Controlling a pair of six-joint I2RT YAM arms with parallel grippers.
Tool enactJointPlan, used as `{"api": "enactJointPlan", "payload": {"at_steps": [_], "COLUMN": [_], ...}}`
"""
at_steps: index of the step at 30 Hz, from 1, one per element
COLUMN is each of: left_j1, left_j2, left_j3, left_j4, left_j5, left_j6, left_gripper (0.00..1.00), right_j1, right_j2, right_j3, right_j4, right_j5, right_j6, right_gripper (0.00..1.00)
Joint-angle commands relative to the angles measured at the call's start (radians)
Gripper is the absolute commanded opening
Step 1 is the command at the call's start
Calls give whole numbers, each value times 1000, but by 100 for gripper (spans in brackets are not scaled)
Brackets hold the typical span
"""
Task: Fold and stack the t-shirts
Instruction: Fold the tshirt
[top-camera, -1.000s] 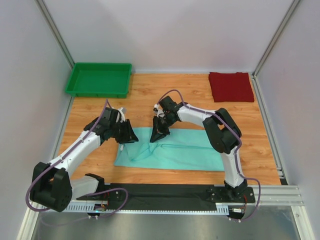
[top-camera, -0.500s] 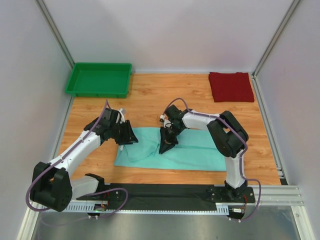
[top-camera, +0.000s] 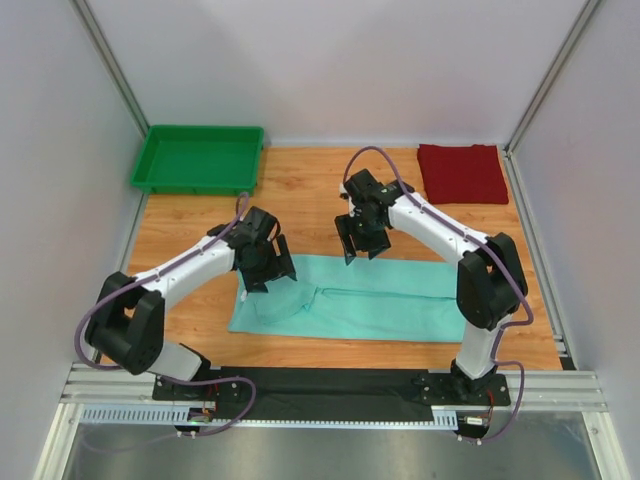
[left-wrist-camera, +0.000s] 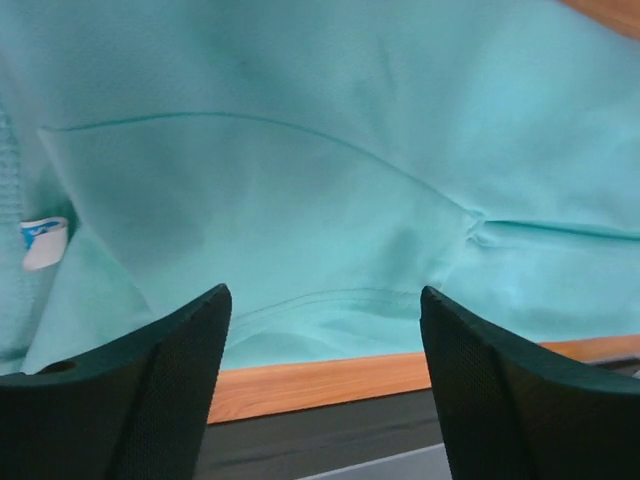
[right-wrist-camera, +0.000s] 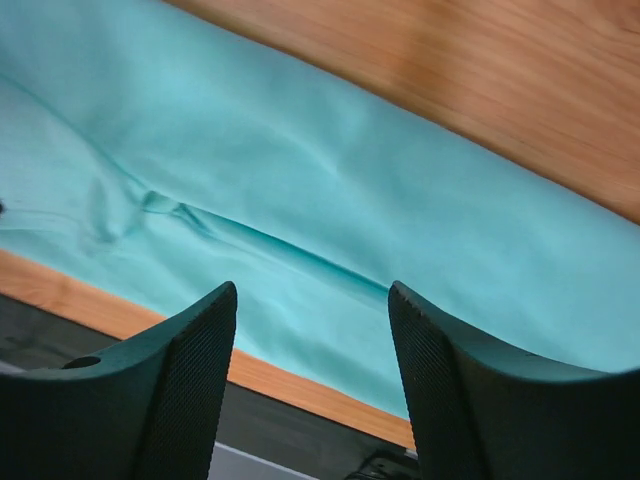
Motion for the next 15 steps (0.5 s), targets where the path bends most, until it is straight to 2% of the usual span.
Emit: {"api": "enactJointPlan", "payload": {"at_steps": [1,3,5,9,10,15], "left_j1": [-50,-54,-56,-62,-67,-91], "left_j2": [79,162,265,475,544,696], "left_j3": [127,187,233,426,455,625], "left_j4": [-107,-161,-212,-426,-452,-488], "left_j5": [-163,-163,-163,-160,-156,-204], "left_j6": [-155,-213,-244,-295,-298,-274], "left_gripper": [87,94,95,96,96,95], "right_j1": [-24,-50,-67,-108,-118,-193], "right_j2": [-57,-83,-122,-169,-176,-215], "right_j3": [-24,-56,-101,-155,-159,-167], "right_j4": [-103,-88,-80,-57,-56,-46], "right_j5": [244,253,247,255,255,216], "right_j6": [-104,-107,-105,-101,-101,-93], "right_gripper": [65,67,68,70,70,71]}}
